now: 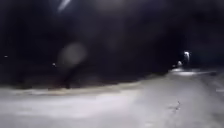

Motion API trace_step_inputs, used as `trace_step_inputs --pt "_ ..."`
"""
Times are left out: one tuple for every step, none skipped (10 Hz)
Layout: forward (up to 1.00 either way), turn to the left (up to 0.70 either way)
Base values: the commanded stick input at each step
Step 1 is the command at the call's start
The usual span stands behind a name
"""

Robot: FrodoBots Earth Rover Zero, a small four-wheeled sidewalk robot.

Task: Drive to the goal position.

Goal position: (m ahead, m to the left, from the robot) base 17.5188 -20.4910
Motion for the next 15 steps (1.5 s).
trace_step_inputs --pt "0.0 -0.7" --pt "0.0 -0.7" --pt "0.0 -0.7" --pt "0.09 -0.66" --pt "0.62 -0.39" --pt "0.7 -0.35" --pt "0.7 -0.35" --pt "0.7 -0.35" --pt "0.7 -0.35" --pt "0.7 -0.35" --pt "0.7 -0.2" --pt "0.7 0.0" --pt "0.7 0.0" --pt "0.7 0.0" --pt "0.7 0.0"
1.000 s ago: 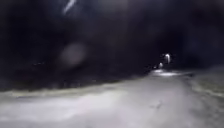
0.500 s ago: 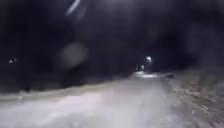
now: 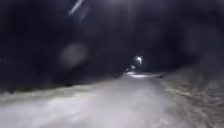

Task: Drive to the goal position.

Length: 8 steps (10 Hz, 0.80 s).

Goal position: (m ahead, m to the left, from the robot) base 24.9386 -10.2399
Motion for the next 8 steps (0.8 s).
trace_step_inputs --pt "0.7 -0.02" --pt "0.7 -0.34" --pt "0.7 -0.35" --pt "0.7 -0.35" --pt "0.7 -0.35" --pt "0.7 -0.11" --pt "0.7 0.0" --pt "0.7 0.0"
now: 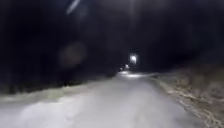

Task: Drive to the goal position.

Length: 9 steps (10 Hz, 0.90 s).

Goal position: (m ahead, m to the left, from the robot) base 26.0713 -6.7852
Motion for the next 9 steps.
trace_step_inputs --pt "0.7 0.0" --pt "0.7 0.0" --pt "0.7 0.0" --pt "0.7 -0.2" --pt "0.7 -0.35" --pt "0.7 -0.35" --pt "0.7 -0.22" --pt "0.7 0.0" --pt "0.7 0.0"
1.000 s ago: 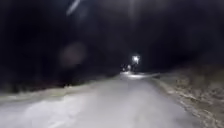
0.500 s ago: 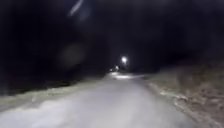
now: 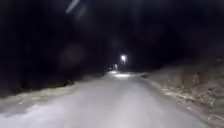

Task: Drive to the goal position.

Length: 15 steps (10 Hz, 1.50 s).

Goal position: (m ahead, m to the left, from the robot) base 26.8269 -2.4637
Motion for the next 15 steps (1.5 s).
trace_step_inputs --pt "0.7 0.0" --pt "0.7 0.0" --pt "0.7 -0.16" --pt "0.7 -0.35" --pt "0.7 -0.35" --pt "0.7 -0.35" --pt "0.7 -0.22" --pt "0.7 -0.03" --pt "0.7 0.0" --pt "0.7 0.0" --pt "0.7 0.0" --pt "0.7 0.0" --pt "0.7 0.0" --pt "0.7 0.0" --pt "0.7 0.0"
